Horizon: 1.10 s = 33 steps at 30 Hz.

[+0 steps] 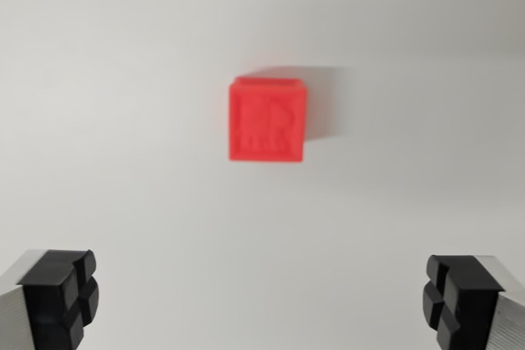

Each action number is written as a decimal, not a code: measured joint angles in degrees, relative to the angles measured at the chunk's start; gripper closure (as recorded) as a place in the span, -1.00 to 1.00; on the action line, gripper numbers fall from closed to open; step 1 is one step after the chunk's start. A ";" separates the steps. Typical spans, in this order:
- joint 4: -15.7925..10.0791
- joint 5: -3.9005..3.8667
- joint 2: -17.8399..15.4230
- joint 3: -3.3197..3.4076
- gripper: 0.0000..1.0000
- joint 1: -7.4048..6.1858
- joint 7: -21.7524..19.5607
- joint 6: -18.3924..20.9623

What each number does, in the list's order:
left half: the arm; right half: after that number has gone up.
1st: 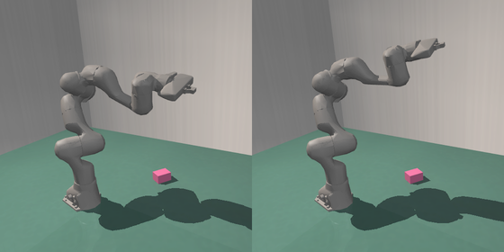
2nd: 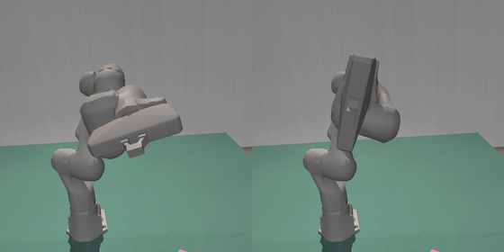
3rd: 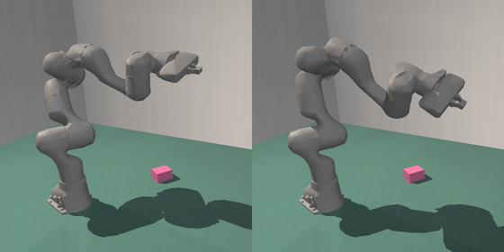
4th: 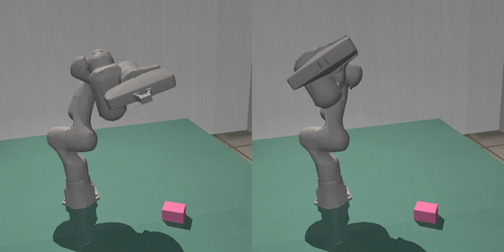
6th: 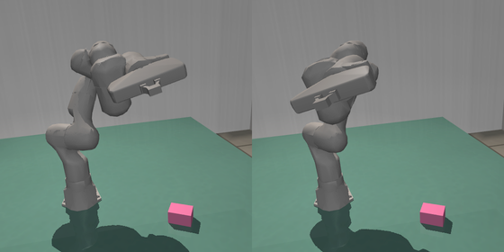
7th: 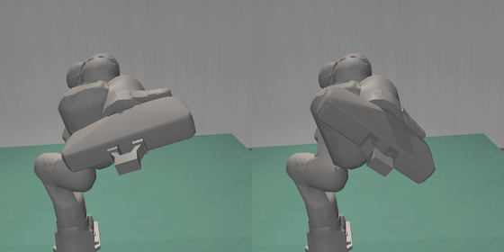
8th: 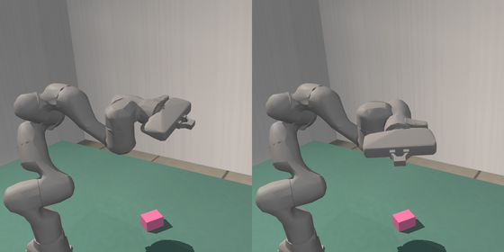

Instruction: Destack cube

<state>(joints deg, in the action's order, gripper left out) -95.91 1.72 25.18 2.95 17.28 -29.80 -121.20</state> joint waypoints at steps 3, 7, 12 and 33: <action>0.56 -0.03 -0.51 0.01 -1.00 0.00 -0.03 1.07; 1.52 -0.06 -1.28 0.03 -1.00 0.00 -0.06 2.78; 2.68 -0.09 -1.95 0.05 -1.00 0.00 -0.08 4.59; 4.92 -0.12 -2.93 0.09 -1.00 0.00 -0.11 7.93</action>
<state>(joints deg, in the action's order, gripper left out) -90.99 1.59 22.25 3.04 17.28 -29.91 -113.27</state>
